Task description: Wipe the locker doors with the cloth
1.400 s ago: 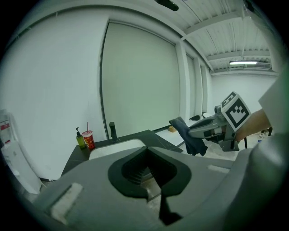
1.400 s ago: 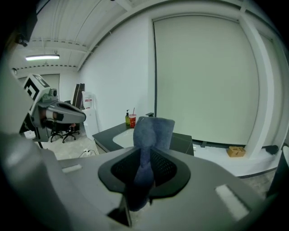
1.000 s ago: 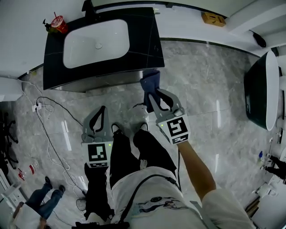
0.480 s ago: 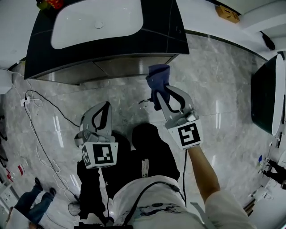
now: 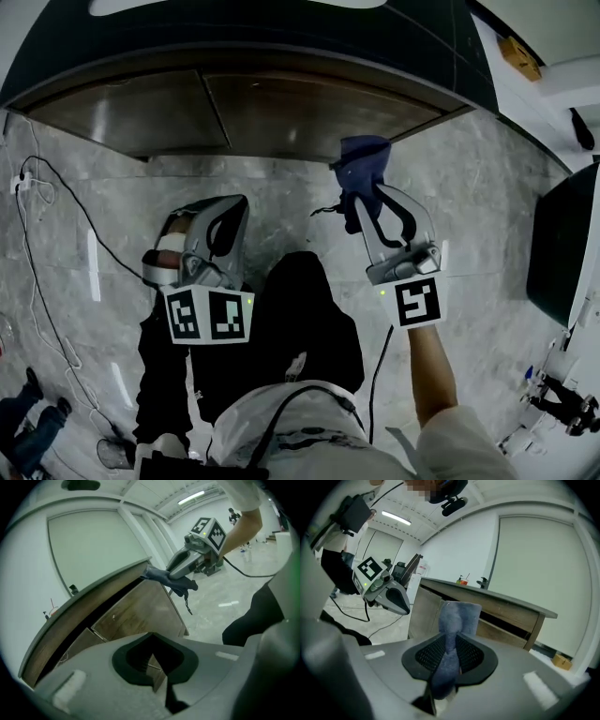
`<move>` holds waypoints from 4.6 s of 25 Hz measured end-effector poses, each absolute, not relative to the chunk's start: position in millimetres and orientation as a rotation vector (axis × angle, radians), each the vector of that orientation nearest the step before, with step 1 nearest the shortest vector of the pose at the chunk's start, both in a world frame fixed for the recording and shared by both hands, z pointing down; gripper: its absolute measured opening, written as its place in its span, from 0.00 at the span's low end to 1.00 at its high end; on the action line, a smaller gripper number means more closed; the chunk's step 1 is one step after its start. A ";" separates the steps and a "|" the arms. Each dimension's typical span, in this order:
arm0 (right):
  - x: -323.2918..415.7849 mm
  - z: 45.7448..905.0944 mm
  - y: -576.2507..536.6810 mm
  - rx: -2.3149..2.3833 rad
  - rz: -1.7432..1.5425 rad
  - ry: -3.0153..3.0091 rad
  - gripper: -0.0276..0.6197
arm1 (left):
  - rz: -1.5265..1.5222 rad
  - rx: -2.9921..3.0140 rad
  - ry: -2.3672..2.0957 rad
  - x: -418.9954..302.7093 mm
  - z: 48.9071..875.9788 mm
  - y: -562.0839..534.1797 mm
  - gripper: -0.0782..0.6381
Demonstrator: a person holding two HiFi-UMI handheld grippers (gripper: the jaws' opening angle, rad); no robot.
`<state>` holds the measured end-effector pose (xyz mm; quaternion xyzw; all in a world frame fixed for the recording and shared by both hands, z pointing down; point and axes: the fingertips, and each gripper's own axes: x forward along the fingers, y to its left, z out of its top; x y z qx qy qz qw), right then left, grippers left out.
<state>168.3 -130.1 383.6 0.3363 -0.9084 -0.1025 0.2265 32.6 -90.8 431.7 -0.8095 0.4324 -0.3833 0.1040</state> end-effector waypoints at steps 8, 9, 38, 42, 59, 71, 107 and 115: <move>170.0 469.3 -146.6 0.884 -0.537 -2.401 0.16 | -1.254 -2.228 1.107 26.6 527.4 -96.8 0.11; 170.4 478.2 -148.6 0.877 -0.579 -2.378 0.16 | -1.266 -2.214 1.100 25.2 536.9 -96.4 0.11; 210.8 412.3 -261.3 0.820 -1.411 -1.549 0.16 | -1.357 -2.043 1.103 23.9 579.5 -64.2 0.11; 210.1 439.7 -261.8 0.821 -1.391 -1.573 0.16 | -1.389 -2.023 1.126 11.8 582.8 -57.8 0.11; 203.1 666.7 -255.1 0.629 -1.161 -1.701 0.16 | -1.481 -1.980 1.230 -20.5 606.4 -57.5 0.11; 192.5 783.0 -249.1 0.495 -0.980 -1.737 0.15 | -1.534 -1.967 1.283 -35.5 614.8 -52.3 0.11; 84.8 422.8 -242.8 0.755 -1.394 -1.709 0.16 | -1.509 -1.949 1.369 -69.1 607.2 -40.0 0.11; 74.1 452.6 -241.0 0.759 -1.396 -1.721 0.15 | -1.518 -1.923 1.402 -80.7 605.0 -41.3 0.11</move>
